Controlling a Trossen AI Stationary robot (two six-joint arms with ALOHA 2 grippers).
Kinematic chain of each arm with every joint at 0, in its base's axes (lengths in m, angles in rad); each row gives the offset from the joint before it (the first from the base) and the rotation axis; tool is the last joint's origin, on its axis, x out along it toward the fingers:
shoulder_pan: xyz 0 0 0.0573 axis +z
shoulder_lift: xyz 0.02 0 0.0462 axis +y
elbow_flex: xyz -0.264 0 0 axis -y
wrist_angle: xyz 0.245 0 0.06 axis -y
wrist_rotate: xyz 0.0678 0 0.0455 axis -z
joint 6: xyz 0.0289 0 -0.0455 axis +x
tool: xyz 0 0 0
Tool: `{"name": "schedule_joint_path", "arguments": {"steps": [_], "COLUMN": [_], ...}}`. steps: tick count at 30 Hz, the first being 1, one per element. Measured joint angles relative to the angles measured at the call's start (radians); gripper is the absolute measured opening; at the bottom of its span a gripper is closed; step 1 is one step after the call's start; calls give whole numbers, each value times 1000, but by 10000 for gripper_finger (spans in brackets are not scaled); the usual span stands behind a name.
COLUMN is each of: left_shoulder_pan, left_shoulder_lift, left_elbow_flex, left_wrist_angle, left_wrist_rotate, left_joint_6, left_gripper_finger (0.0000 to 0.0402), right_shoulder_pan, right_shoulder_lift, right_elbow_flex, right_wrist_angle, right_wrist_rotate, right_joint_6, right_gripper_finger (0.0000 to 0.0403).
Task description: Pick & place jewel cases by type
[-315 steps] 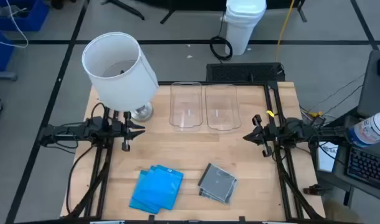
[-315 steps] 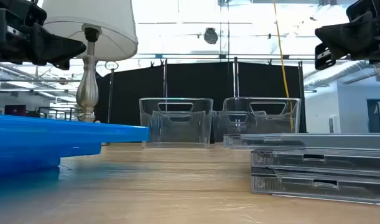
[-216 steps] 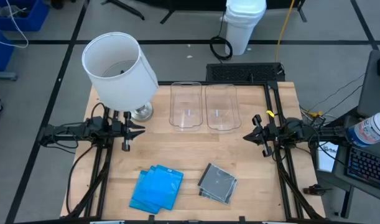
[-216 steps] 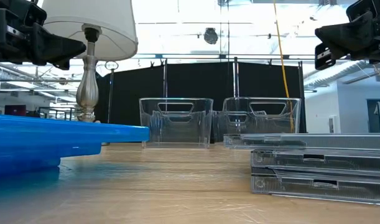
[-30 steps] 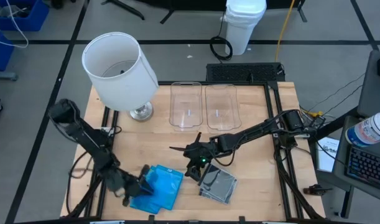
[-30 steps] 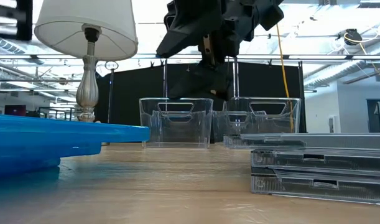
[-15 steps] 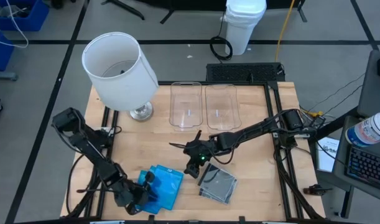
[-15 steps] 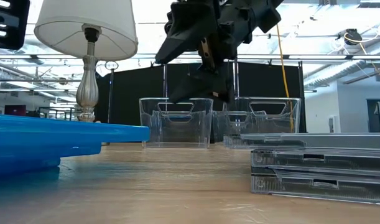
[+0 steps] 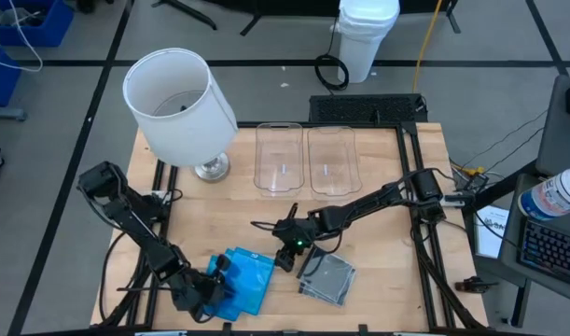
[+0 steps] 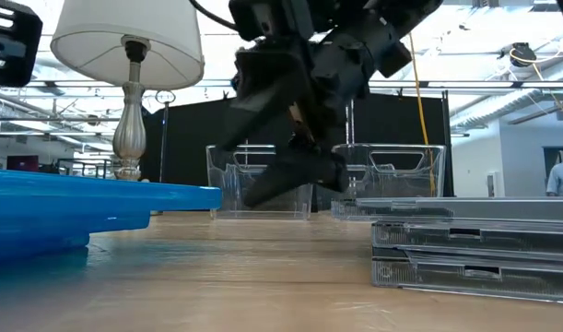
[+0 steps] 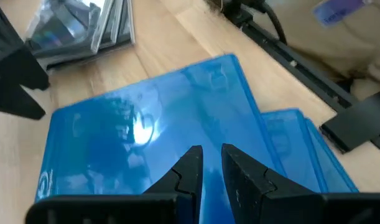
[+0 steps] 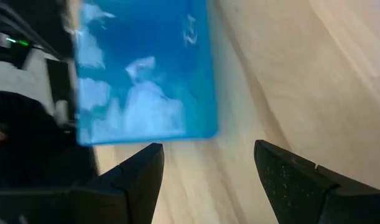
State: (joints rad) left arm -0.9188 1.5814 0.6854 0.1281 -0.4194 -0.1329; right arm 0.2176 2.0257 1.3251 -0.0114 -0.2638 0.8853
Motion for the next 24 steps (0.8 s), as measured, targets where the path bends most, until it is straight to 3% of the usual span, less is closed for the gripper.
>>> {"name": "schedule_joint_path", "arguments": {"steps": [14, 18, 24], "left_shoulder_pan": [1, 0, 0], "left_shoulder_lift": [0, 0, 0], "left_elbow_flex": [0, 0, 0], "left_wrist_angle": [-36, -58, -111], "left_wrist_rotate": [0, 0, 0], "left_joint_6": [-38, -75, -155], "left_gripper_finger": [67, 67, 67], "right_shoulder_pan": [10, 11, 5], "right_shoulder_lift": [36, 38, 40], "right_elbow_flex": [-4, 1, -1], "right_wrist_angle": [25, 52, 73], "right_wrist_rotate": [9, 51, 31], "right_joint_6": [4, -12, -15], "right_gripper_finger": [236, 239, 238]}}
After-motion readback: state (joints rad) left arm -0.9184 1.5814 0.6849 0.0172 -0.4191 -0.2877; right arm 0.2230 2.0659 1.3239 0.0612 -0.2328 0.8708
